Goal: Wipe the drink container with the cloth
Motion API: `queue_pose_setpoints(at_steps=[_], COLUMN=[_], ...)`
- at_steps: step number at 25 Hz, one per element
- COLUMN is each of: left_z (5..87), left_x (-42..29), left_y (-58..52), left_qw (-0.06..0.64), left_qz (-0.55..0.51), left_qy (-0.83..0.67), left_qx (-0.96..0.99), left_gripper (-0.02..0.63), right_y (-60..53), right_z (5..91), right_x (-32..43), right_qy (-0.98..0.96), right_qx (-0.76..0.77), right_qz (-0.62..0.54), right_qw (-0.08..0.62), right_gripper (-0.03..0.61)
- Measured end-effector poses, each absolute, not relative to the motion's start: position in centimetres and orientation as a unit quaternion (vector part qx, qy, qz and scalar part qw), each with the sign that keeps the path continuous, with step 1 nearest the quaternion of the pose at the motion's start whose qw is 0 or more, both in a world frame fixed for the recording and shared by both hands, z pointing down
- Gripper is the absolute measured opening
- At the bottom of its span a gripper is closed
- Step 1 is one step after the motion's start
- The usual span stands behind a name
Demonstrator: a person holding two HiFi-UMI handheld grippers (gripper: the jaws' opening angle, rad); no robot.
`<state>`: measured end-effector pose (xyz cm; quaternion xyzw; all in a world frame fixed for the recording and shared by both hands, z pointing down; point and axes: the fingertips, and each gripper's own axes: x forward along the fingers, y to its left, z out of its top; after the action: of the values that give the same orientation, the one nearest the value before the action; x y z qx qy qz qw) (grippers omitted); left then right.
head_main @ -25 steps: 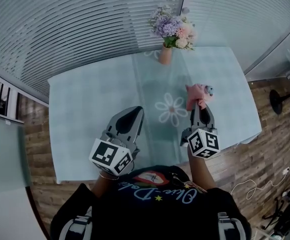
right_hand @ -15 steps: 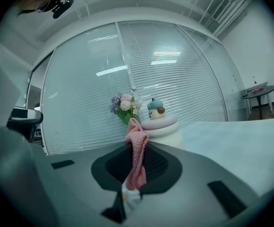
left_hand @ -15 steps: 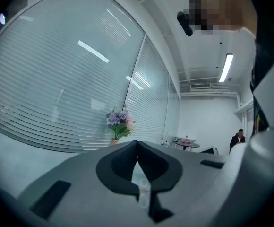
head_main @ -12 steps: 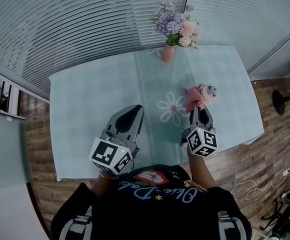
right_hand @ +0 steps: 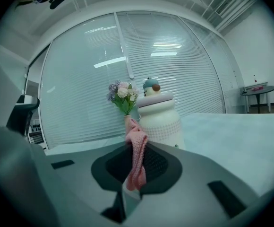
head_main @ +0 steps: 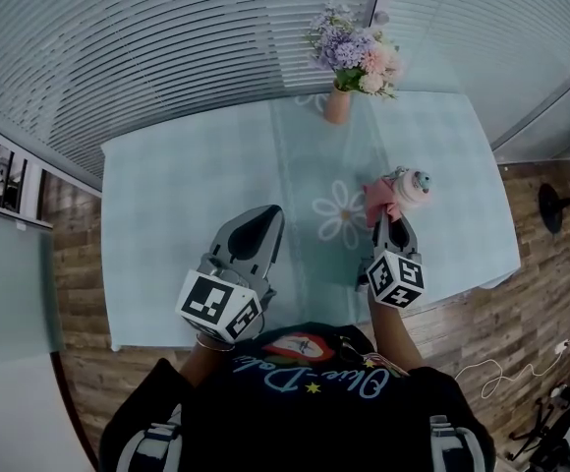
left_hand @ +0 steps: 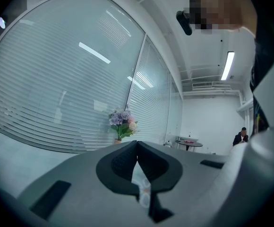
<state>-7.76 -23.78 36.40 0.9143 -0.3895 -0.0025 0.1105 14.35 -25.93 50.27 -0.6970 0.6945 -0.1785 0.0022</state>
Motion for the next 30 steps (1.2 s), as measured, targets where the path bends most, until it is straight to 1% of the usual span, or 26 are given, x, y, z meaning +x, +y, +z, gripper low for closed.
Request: queue_pose_setpoints(at_steps=[11, 16, 26, 30], left_z=[36.2, 36.0, 35.8, 35.7], left_x=[-8.0, -8.0, -6.5, -5.5], left_y=[-23.7, -23.5, -22.5, -22.0], left_qw=[0.109, 0.106, 0.106, 0.103], left_qz=[-0.003, -0.004, -0.001, 0.002], left_qy=[-0.395, -0.396, -0.385, -0.385], left_qx=[0.912, 0.912, 0.917, 0.917], left_gripper=[0.005, 0.005, 0.005, 0.005], right_y=[-25.7, -25.5, -24.2, -23.7], right_z=[52.9, 53.0, 47.3, 44.5], right_x=[13.7, 13.6, 9.0, 9.8], right_qy=[0.700, 0.704, 0.797, 0.805], right_qx=[-0.684, -0.680, -0.591, -0.587], right_qz=[-0.201, -0.197, -0.109, -0.072], right_qw=[-0.046, -0.057, -0.064, -0.046], right_gripper=[0.025, 0.025, 0.025, 0.025])
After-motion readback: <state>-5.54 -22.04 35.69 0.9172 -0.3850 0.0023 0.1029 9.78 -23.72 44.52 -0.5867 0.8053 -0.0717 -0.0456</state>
